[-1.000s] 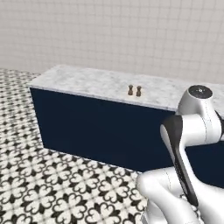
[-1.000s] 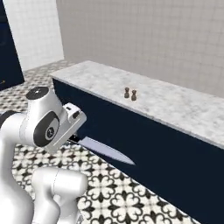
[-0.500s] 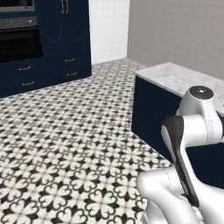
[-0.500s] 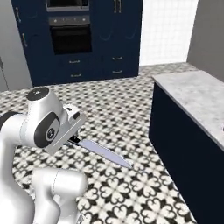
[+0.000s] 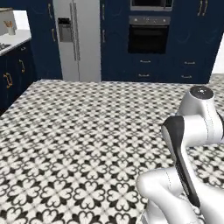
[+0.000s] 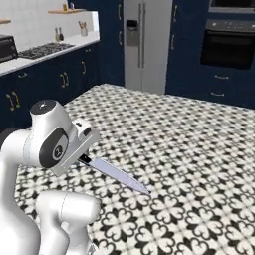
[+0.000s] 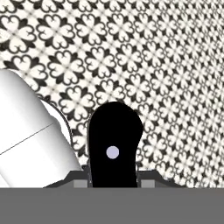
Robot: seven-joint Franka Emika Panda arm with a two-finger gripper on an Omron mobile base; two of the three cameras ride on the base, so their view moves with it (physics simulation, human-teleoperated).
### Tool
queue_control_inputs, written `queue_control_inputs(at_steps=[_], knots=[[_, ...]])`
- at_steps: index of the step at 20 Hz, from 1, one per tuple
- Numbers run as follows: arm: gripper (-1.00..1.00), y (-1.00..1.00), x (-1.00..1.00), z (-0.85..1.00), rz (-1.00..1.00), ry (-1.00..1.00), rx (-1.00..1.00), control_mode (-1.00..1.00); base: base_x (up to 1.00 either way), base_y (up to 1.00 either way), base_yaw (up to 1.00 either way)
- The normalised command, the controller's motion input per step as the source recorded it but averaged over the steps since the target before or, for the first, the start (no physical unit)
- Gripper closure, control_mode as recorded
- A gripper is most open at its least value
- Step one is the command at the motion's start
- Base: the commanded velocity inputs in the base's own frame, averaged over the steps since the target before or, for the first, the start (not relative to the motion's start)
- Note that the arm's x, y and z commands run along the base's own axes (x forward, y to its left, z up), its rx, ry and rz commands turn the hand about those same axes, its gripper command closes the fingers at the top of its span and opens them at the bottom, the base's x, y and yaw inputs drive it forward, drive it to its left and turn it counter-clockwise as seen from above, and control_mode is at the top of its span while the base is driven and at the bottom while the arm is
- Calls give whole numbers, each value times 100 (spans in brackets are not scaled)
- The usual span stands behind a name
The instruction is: Pick up the knife from the drawer and place it on the cutting board. Then place the meat from the plate to the cutting board.
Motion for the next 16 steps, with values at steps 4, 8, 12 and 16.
queue_control_inputs(at_steps=[4, 8, 12, 16], knots=[[100, 0, 0, 0, 0, 0, 0, 100, 1, 0, 100], [100, 0, 0, 0, 0, 0, 0, 100, 16, 0, 100], [100, 0, 0, 0, 0, 0, 0, 100, 24, 0, 100], [100, 0, 0, 0, 0, 0, 0, 100, 31, 0, 98]])
